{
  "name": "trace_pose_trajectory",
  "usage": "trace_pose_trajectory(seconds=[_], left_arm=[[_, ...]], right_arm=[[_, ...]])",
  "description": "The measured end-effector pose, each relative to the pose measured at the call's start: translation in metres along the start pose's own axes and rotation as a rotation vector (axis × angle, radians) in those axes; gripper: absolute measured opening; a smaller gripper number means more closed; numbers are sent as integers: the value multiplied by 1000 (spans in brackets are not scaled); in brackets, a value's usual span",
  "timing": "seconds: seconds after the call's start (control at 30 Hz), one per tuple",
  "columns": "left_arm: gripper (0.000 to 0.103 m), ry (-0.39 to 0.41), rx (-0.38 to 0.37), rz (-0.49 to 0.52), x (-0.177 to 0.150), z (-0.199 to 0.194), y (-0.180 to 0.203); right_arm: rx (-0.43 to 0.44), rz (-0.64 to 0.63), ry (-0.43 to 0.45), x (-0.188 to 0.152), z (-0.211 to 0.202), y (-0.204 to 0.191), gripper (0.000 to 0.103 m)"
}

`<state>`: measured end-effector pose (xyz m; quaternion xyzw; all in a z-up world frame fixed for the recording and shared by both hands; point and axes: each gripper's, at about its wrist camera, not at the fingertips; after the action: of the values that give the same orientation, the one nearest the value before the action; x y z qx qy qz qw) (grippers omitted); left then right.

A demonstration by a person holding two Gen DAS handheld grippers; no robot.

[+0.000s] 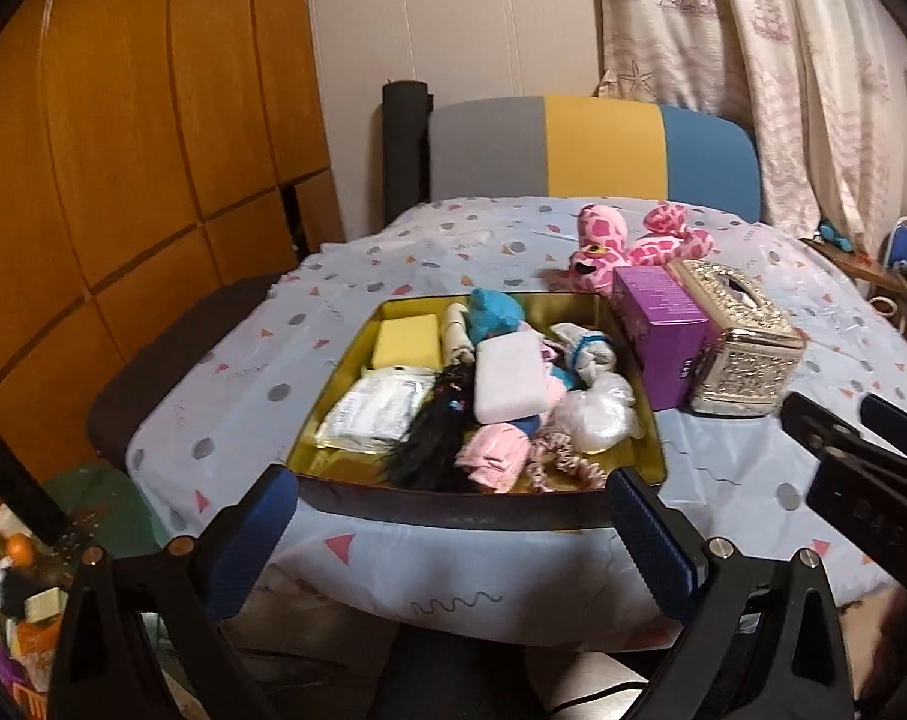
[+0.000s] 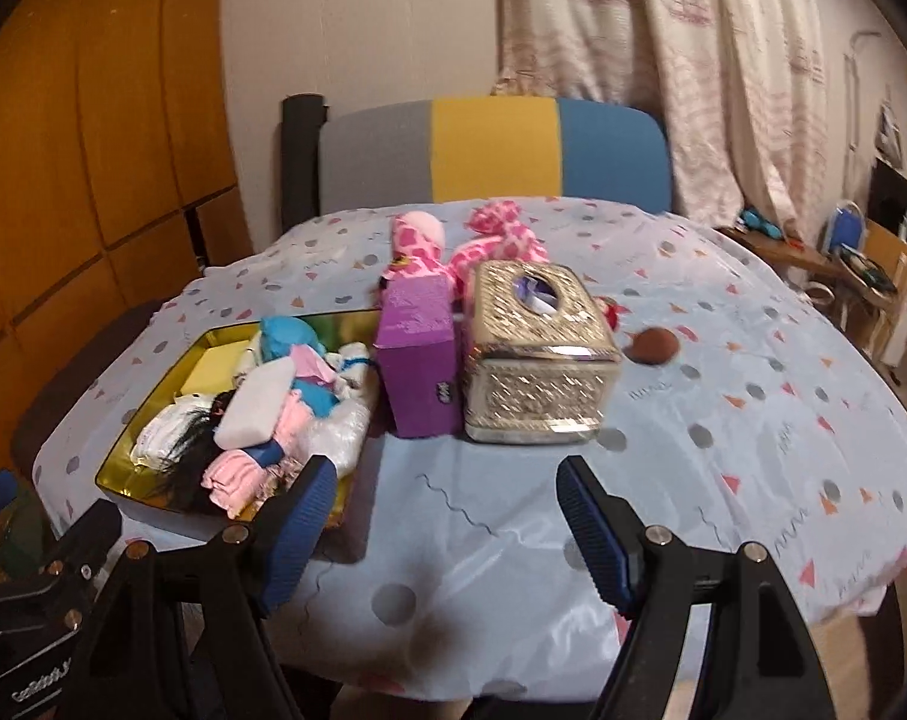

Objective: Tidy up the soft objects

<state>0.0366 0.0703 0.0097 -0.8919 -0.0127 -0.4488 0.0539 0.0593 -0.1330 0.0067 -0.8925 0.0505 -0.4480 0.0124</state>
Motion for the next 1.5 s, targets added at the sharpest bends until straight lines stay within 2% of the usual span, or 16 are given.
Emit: trace_pose_trajectory(seconds=[0.17,0.27,0.67,1.1,1.5], left_arm=[[103,6,7,11,-5,-4,4],[103,-8,-1,13,-7,-5,6],[103,-15,28,-1,-10,-10,0],[103,-30,37,13,-13,-9,2],[103,-19,88,-22,-13,-13,-10]], right_arm=[[-40,20,-39,-12,-3,9,77],[-33,26,-54,-16,-4,11,77],[-39,-52,-5,-17,-20,-8,77],[12,-78,-32,-23,-16,-17,77],[42,-104,-34,-25,-16,-28,77]])
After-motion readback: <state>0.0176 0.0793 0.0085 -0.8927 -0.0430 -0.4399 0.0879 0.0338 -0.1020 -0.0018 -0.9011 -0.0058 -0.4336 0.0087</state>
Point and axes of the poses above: each gripper's, at about its wrist camera, not at the fingertips, and z roughly the way its jaws point, y to its right, x to its top
